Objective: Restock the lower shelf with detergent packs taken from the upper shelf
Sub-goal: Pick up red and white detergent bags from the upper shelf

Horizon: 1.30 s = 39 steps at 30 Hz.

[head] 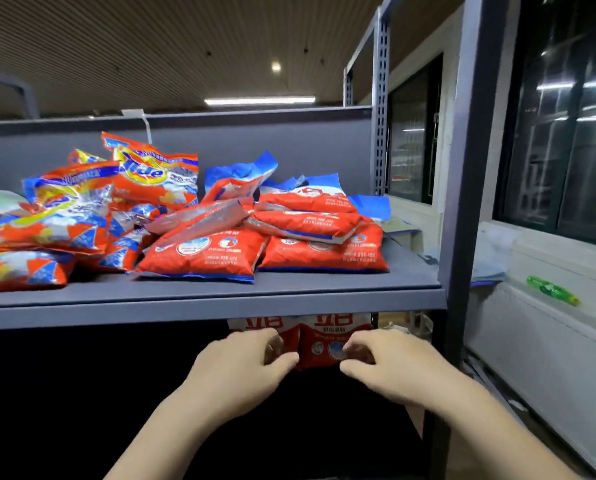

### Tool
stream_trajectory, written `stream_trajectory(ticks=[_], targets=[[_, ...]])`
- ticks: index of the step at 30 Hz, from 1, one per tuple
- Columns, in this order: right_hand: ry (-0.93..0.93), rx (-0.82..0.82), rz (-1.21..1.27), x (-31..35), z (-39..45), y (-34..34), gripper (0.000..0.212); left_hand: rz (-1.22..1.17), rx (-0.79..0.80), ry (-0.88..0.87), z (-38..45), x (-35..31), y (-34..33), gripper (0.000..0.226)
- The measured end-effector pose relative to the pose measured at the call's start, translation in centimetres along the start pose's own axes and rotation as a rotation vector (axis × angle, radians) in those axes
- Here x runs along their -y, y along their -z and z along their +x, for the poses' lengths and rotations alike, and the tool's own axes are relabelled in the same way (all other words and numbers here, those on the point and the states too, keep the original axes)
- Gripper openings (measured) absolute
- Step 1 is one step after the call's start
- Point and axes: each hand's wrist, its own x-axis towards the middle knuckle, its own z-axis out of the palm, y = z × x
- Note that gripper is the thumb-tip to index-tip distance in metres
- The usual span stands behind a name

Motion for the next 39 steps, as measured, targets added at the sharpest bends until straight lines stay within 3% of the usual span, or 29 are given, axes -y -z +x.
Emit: stream_trajectory(ticks=[5, 11, 16, 18, 23, 29, 34, 39], targets=[[0.023, -0.136, 0.119, 1.7, -0.2, 5.7, 0.026, -0.125, -0.164, -0.007, 1.8, 0.4, 6.2, 0.031], [0.011, -0.442, 0.215, 2.7, 4.9, 10.5, 0.024, -0.316, -0.45, -0.026, 7.3, 2.9, 11.9, 0.027], [-0.061, -0.58, 0.243, 2.8, 11.4, 12.0, 0.021, -0.396, -0.494, 0.03, 13.7, 5.2, 14.7, 0.027], [-0.113, -0.594, 0.257, 2.6, 14.1, 12.3, 0.02, -0.349, -0.466, 0.059, 16.5, 6.0, 15.0, 0.03], [-0.286, -0.549, 0.297, 1.9, 19.5, 12.9, 0.042, -0.264, -0.391, 0.116, 23.1, 7.2, 14.6, 0.032], [-0.434, -0.405, 0.521, 0.9, 23.6, 12.6, 0.072, -0.218, -0.308, 0.307, 28.1, 9.0, 12.0, 0.079], [-0.482, -0.362, 0.588, 0.1, 25.3, 12.4, 0.07, -0.289, -0.432, 0.265, 29.4, 10.2, 10.8, 0.055], [-0.473, -0.425, 0.669, -0.4, 25.7, 11.6, 0.09, -0.26, -0.493, 0.131, 29.2, 10.6, 10.6, 0.037]])
